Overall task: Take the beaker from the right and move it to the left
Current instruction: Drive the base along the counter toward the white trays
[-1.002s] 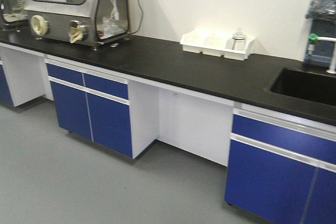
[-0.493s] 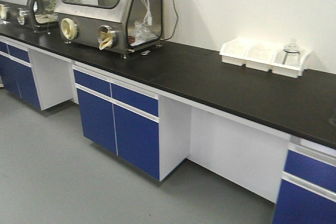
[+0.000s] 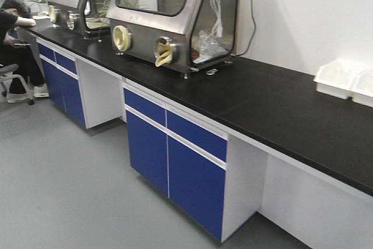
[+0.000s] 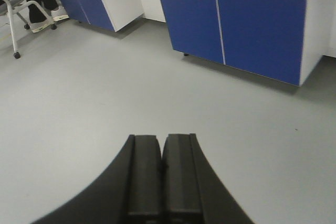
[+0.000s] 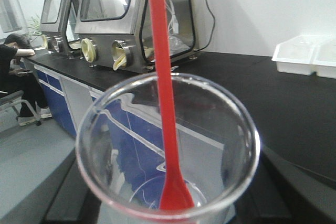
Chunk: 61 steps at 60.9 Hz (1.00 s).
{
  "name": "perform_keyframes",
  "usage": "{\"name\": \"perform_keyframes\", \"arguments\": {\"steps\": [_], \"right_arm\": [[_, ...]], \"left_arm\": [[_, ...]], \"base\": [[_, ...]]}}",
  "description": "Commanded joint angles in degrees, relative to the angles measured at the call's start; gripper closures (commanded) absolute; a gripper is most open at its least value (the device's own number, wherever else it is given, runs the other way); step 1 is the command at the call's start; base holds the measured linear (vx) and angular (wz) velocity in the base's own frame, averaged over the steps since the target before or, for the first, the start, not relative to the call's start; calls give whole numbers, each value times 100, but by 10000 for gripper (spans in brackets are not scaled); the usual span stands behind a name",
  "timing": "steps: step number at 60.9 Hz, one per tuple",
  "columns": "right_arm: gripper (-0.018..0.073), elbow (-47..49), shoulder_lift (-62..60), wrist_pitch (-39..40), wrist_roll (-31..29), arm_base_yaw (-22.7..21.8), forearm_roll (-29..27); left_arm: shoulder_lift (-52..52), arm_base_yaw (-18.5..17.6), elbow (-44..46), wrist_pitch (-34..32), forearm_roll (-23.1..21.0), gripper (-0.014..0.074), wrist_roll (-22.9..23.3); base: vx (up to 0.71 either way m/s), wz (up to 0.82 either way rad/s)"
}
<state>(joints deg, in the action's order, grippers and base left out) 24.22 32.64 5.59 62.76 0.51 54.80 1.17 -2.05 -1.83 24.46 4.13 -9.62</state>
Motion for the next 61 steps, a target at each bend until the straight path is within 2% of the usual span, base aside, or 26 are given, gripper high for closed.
{"name": "perform_keyframes", "arguments": {"steps": [1, 30, 61], "right_arm": [[563, 217, -2, 272, 1, -13, 19], [563, 217, -2, 272, 1, -13, 19], [563, 217, -2, 259, 1, -13, 19]], "left_arm": [[36, -36, -106, -439, 1, 603, 6], [36, -36, -106, -439, 1, 603, 6], [36, -36, -106, -439, 1, 603, 6]], "base": [[49, 19], [52, -2], [46, -58]]}}
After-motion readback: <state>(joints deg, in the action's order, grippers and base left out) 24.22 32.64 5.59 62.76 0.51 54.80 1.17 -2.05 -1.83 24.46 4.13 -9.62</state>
